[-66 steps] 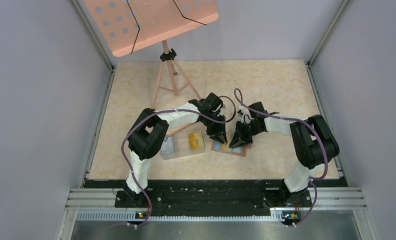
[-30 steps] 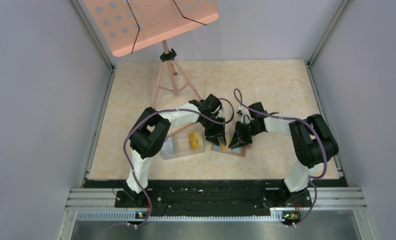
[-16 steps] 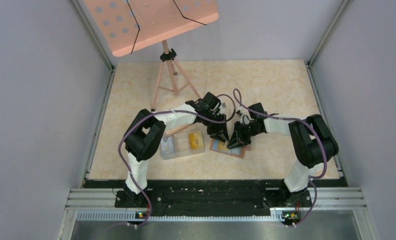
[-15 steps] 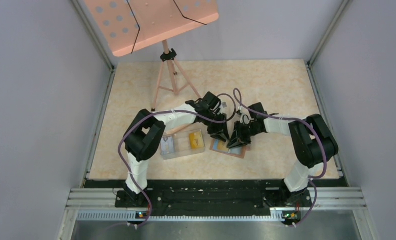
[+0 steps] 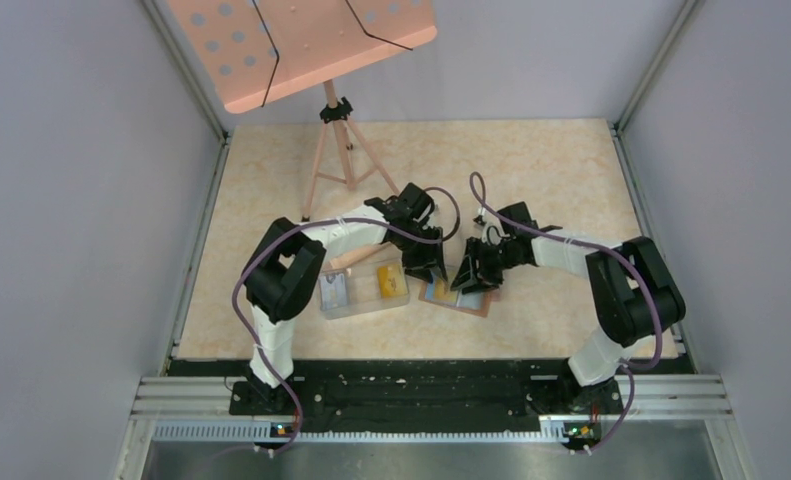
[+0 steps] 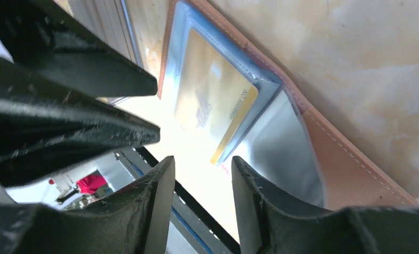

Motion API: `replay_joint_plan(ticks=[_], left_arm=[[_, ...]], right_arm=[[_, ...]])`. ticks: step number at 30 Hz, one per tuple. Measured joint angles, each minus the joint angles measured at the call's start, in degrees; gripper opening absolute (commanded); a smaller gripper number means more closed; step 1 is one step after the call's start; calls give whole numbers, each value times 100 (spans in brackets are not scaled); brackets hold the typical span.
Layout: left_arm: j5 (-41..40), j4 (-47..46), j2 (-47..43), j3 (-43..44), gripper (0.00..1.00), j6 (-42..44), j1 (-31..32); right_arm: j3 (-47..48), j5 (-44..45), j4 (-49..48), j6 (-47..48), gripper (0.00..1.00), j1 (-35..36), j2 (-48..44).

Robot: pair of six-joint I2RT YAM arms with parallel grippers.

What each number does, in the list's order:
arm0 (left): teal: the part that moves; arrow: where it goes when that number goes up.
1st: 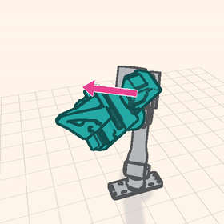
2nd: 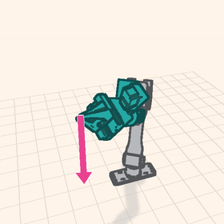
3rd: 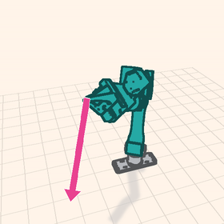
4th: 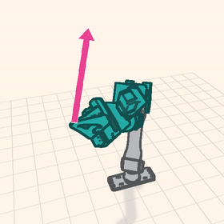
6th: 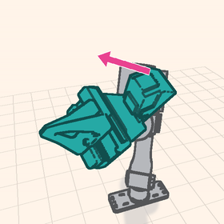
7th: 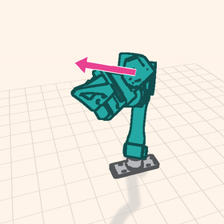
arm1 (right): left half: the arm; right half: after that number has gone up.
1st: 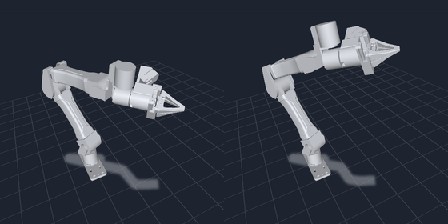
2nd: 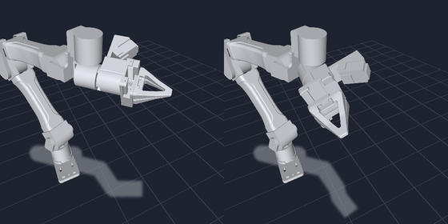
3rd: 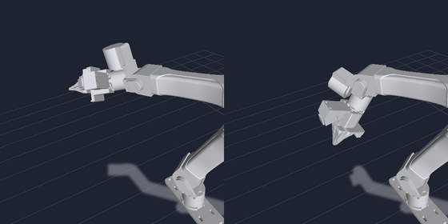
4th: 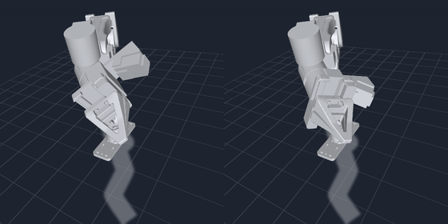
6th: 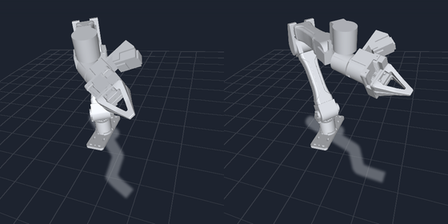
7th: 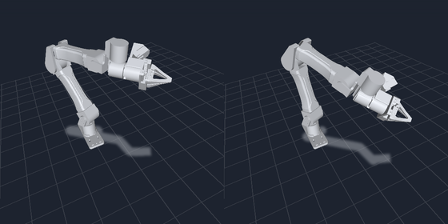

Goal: Put the credit cards into the card holder
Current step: Insert the credit card into the card holder.

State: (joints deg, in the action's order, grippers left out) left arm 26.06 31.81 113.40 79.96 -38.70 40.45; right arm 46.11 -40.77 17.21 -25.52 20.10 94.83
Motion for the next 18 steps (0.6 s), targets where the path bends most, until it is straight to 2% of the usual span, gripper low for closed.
replay_joint_plan(ticks=[5,9,18], left_arm=[[-50,4,0,-57,45,13,-107],[-61,2,0,-59,44,26,-127],[4,-39,52,-94,43,28,-125]], right_arm=[[0,9,-11,-4,13,0,-120],[0,-98,-107,-70,2,0,-118],[0,-79,-232,-111,0,2,328]])
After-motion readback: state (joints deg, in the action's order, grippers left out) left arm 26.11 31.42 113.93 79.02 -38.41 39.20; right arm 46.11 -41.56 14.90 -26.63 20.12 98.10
